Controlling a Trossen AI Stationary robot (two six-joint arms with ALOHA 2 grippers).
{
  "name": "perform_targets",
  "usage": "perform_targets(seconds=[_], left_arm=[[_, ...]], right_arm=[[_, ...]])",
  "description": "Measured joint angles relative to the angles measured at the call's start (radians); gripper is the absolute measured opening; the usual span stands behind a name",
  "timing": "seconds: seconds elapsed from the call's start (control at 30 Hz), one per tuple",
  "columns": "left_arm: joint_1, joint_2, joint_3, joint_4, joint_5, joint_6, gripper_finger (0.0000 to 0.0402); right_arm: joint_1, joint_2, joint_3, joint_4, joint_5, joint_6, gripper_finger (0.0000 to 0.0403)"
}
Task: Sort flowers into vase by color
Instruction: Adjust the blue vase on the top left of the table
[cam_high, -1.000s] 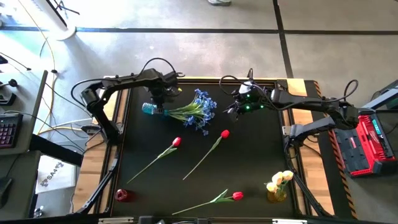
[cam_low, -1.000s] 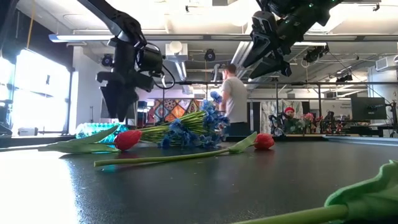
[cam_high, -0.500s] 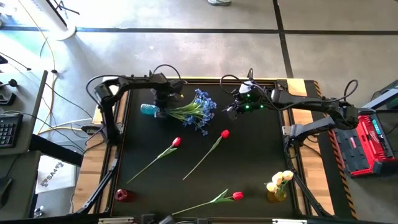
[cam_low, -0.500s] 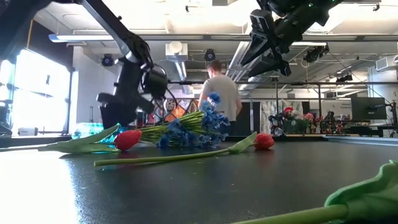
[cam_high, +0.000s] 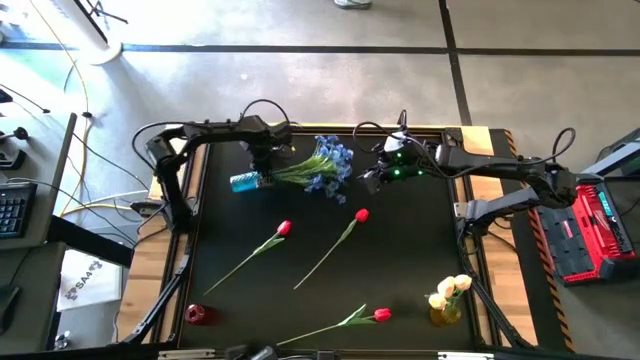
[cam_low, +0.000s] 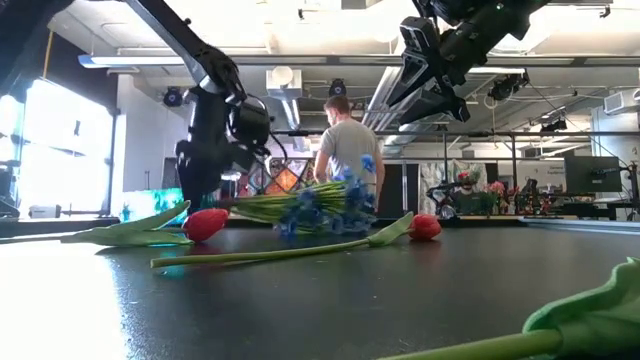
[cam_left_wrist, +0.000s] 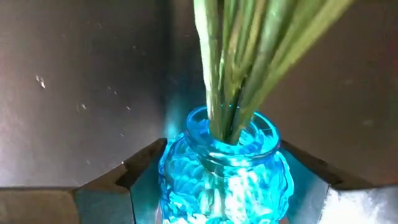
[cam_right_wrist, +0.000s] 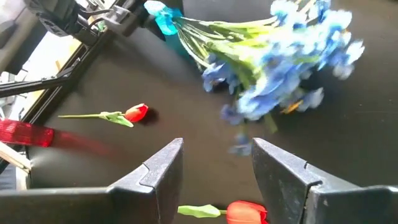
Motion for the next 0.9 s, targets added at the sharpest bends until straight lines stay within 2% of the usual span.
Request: perform_targets(seconds=[0.17, 0.37, 0.9], left_arm=[[-0.015, -0.108, 0.000, 0.008, 0.047, -0.017, 0.0234], [-0.043, -0.201, 0.000, -0.013, 0.054, -0.044, 0.0235], [-0.128, -0.181, 0.000, -0.486, 0.058, -0.223, 0.0238]], right_arm=[[0.000, 0.000, 0.000, 0.000, 0.002, 0.000, 0.0177], [0.000, 0.000, 0.000, 0.001, -0.012, 0.000, 0.0177], [0.000, 0.000, 0.000, 0.015, -0.090, 0.042, 0.0177]])
